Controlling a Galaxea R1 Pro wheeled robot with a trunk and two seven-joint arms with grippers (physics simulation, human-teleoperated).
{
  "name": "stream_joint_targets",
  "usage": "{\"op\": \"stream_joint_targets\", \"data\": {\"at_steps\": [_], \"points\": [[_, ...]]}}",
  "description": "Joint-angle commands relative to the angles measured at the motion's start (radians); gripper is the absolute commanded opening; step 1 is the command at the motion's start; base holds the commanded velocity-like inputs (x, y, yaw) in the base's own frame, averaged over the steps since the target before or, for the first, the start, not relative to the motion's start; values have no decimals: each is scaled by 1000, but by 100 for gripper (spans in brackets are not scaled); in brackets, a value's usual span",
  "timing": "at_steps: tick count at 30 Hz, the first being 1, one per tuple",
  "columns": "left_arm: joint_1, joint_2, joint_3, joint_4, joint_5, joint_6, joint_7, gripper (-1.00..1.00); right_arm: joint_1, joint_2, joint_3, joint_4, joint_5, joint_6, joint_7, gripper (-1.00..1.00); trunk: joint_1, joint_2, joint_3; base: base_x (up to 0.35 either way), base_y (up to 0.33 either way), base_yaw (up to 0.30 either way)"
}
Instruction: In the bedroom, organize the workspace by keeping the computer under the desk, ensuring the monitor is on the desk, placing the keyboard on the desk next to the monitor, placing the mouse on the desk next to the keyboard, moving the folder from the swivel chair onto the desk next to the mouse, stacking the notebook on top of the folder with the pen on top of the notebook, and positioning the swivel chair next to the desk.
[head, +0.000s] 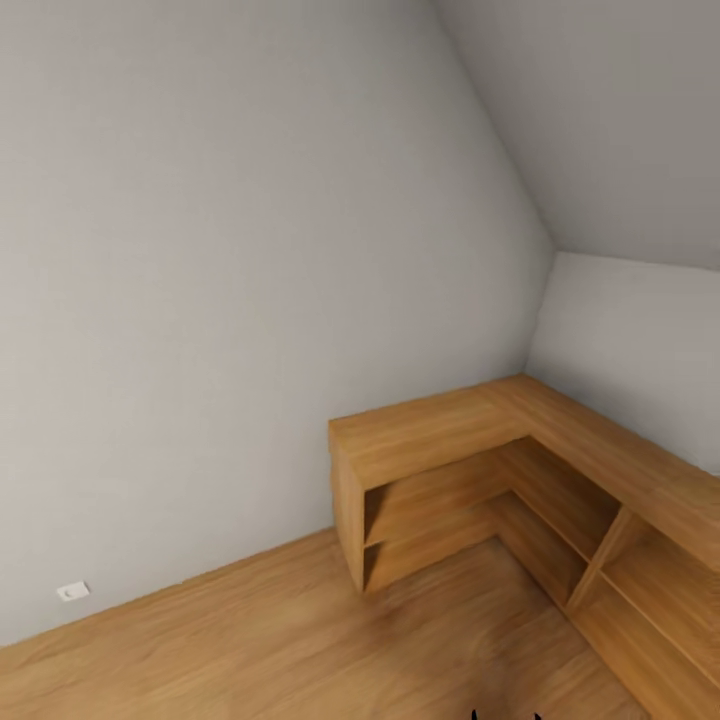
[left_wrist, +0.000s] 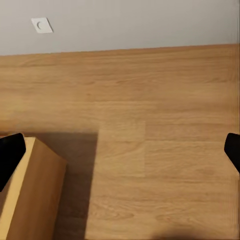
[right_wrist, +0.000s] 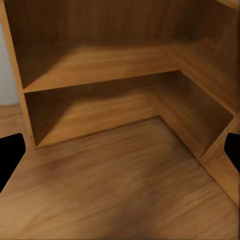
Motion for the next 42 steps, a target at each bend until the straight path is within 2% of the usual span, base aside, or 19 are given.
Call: {"op": "stream_joint_targets", "data": {"at_steps": [1, 9, 42], "points": [[-1, 0, -9, 0, 4, -2, 6, 100, -1, 0, 8, 1, -5, -2, -5, 100, 1, -2, -2, 264, 0, -263], [-1, -1, -9, 0, 4, -2, 6, 100, -1, 1, 9, 0, -5, -2, -5, 100, 1, -2, -2, 112, 0, -263], [-1, -2, -9, 0, 0, -2, 6, 100, -1, 2, 8, -1, -5, -2, -5, 100, 1, -2, -2, 13, 7, -263]]}}
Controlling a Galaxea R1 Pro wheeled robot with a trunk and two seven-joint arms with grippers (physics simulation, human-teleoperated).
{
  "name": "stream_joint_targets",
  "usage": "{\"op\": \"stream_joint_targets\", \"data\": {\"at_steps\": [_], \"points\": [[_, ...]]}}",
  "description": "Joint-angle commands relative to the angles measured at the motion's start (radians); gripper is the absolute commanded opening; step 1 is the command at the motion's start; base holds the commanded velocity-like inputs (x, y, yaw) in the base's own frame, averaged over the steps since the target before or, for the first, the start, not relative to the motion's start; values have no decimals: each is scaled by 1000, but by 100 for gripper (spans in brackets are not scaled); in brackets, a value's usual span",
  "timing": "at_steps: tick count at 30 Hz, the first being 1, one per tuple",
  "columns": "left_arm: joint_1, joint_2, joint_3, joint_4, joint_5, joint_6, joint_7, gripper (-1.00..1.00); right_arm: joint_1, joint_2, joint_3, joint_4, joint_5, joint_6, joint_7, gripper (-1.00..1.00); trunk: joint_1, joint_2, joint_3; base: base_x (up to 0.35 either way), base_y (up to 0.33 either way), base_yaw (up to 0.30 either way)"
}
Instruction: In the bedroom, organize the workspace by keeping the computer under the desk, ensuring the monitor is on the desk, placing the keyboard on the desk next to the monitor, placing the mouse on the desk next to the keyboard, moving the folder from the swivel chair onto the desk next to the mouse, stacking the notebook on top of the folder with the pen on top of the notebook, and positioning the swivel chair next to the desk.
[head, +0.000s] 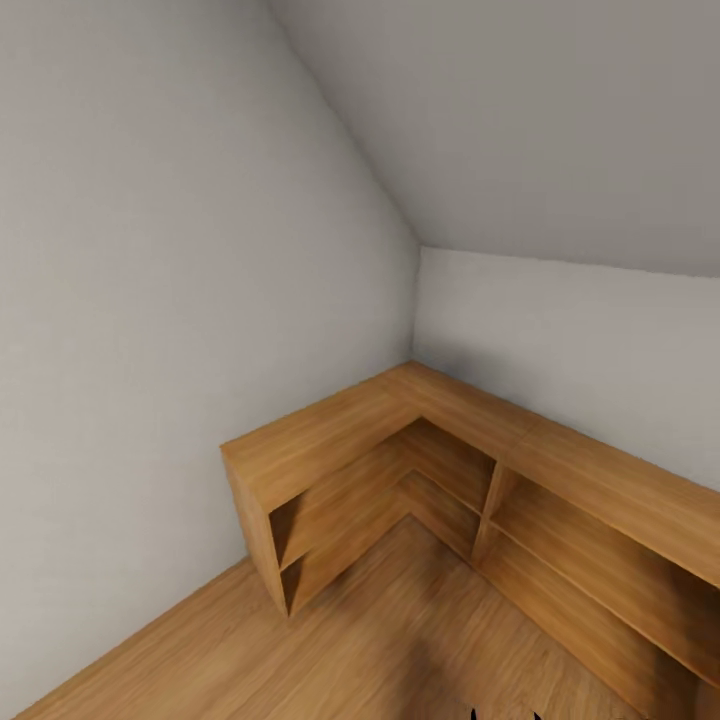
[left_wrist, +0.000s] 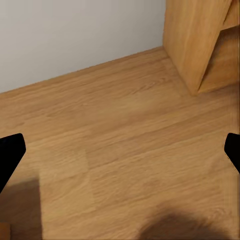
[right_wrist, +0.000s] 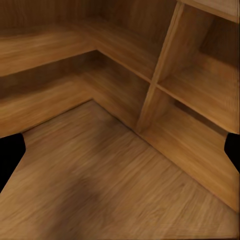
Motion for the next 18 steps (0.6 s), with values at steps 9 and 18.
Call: {"op": "stream_joint_targets", "data": {"at_steps": [9, 18], "points": [[-1, 0, -9, 0, 4, -2, 6, 100, -1, 0, 9, 1, -4, -2, -5, 100, 1, -2, -2, 212, 183, -264], [-1, 0, -9, 0, 4, -2, 6, 100, -1, 0, 9, 1, -4, -2, -5, 100, 1, -2, -2, 260, 229, -264]]}}
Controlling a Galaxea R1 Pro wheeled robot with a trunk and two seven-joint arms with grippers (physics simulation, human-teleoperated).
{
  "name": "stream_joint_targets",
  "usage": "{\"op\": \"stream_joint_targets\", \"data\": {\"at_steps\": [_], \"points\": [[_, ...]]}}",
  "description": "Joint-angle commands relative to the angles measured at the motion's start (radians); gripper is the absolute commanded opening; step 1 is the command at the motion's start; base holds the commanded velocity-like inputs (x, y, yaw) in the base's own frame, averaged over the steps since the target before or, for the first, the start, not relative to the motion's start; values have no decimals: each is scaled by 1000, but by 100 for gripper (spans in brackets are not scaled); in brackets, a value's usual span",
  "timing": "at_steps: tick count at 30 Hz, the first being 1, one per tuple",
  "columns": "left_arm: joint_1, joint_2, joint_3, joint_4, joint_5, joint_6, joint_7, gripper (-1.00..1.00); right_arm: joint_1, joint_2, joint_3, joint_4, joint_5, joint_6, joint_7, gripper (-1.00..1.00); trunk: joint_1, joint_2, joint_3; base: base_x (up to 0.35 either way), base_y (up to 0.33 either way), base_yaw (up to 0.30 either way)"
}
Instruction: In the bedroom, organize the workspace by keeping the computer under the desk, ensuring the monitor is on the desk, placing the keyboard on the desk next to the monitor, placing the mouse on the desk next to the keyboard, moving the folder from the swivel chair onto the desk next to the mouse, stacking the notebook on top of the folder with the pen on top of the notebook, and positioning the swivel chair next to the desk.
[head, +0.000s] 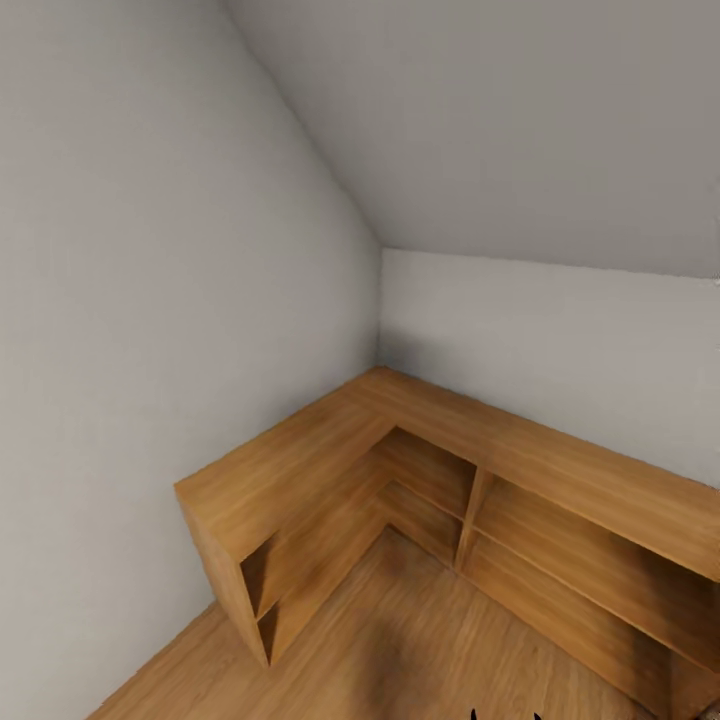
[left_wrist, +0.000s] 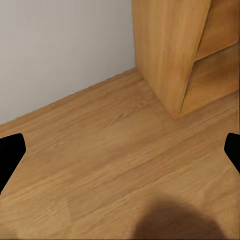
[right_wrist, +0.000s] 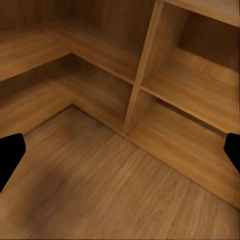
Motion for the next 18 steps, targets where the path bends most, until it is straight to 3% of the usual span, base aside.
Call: {"op": "stream_joint_targets", "data": {"at_steps": [1, 9, 18], "points": [[-1, 0, -9, 0, 4, -2, 6, 100, -1, 1, 9, 1, -4, -2, -5, 100, 1, -2, -2, 262, 243, -264], [-1, 0, -9, 0, 4, -2, 5, 100, -1, 1, 9, 1, -4, -2, -5, 100, 1, -2, -2, 243, 227, -264], [-1, 1, -8, 0, 4, -3, 5, 100, -1, 0, 9, 1, -4, -2, -5, 100, 1, -2, -2, 65, 56, -263]]}}
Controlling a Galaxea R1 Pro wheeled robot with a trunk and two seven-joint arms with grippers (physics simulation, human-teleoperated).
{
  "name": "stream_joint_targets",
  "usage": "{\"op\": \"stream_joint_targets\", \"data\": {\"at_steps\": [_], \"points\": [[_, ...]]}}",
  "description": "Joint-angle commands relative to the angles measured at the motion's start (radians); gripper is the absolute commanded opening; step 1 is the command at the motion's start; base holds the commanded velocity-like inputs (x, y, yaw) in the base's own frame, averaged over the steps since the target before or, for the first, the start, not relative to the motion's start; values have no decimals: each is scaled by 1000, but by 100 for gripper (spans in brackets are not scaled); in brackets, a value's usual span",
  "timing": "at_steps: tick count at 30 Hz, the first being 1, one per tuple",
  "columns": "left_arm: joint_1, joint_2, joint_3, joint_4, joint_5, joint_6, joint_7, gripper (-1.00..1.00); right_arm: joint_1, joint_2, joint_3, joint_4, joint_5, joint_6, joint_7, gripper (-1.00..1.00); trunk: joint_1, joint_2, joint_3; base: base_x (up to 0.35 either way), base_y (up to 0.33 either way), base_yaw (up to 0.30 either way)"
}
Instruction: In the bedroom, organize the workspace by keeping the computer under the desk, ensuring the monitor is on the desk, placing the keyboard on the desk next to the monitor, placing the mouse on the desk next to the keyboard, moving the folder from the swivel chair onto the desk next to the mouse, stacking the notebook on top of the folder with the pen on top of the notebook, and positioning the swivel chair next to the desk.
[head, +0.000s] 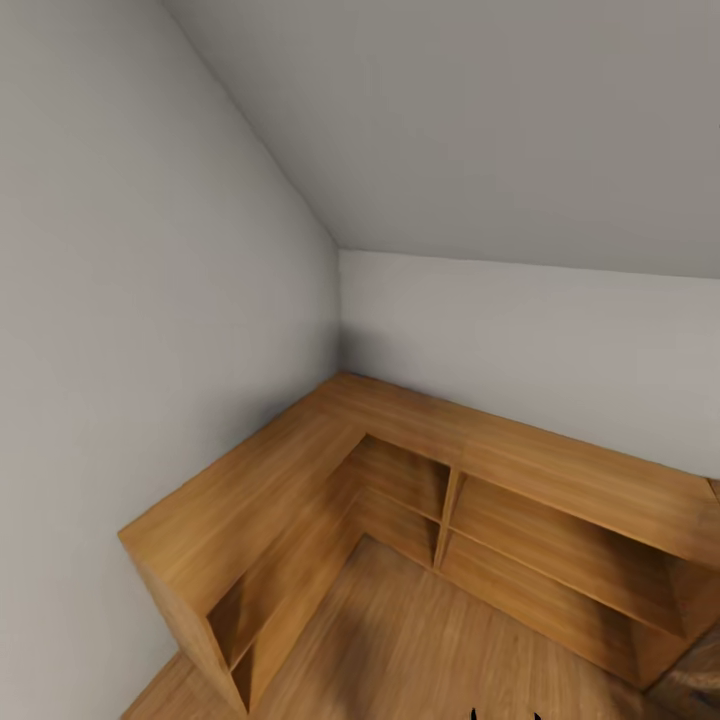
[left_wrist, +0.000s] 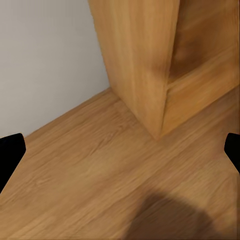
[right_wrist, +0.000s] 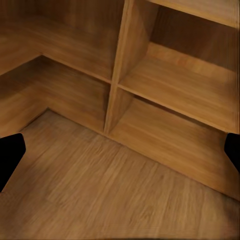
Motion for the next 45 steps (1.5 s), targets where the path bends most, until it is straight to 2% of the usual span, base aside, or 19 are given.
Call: {"op": "stream_joint_targets", "data": {"at_steps": [1, 11, 29, 45], "points": [[-1, 0, -9, 0, 4, -2, 6, 100, -1, 0, 8, 1, -5, -2, -5, 100, 1, -2, -2, 13, 11, -264], [-1, 1, -8, 0, 4, -2, 9, 100, -1, 1, 10, 1, -3, -2, -5, 100, 1, -2, -2, 86, 4, -264], [-1, 2, -11, 0, 4, -1, 7, 100, -1, 0, 10, 1, -2, -2, -5, 100, 1, -2, -2, 305, 0, -264], [-1, 3, -10, 0, 4, -1, 8, 100, -1, 1, 10, 1, -2, -2, -5, 100, 1, -2, -2, 80, 0, -264]]}}
